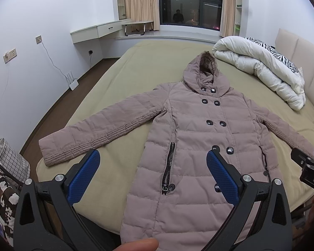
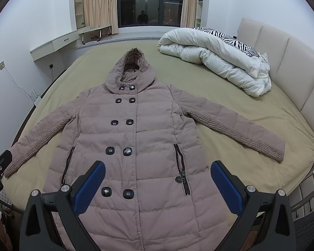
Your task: Fold large clothes
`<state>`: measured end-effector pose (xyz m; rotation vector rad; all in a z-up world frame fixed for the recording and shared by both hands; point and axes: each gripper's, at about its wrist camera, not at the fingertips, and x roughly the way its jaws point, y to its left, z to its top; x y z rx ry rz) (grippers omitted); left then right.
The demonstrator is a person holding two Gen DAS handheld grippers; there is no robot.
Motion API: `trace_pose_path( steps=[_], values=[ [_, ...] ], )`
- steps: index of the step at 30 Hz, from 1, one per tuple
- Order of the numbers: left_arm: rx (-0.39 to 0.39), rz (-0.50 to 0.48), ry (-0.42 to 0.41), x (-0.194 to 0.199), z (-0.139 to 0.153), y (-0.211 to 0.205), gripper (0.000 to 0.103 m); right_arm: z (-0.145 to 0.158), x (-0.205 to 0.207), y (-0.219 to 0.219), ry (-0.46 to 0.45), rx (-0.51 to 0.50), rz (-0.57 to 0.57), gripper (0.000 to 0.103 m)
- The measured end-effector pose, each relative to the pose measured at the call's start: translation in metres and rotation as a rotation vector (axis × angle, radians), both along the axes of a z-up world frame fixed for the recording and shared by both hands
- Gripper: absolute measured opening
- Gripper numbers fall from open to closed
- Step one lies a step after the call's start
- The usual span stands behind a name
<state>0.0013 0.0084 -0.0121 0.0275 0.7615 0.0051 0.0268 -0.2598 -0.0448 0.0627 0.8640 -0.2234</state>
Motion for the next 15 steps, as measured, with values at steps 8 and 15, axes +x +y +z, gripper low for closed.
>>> trace_pose_path(
  steps=[8, 15],
  values=[
    [0.005, 0.004, 0.001, 0.000, -0.001, -0.003, 0.103, -0.004, -0.001, -0.001, 0.000, 0.009, -0.004, 0.103],
    [0.004, 0.001, 0.007, 0.005, -0.003, -0.006, 0.103, -0.009, 0.001, -0.005, 0.006, 0.017, -0.012, 0.103]
  ],
)
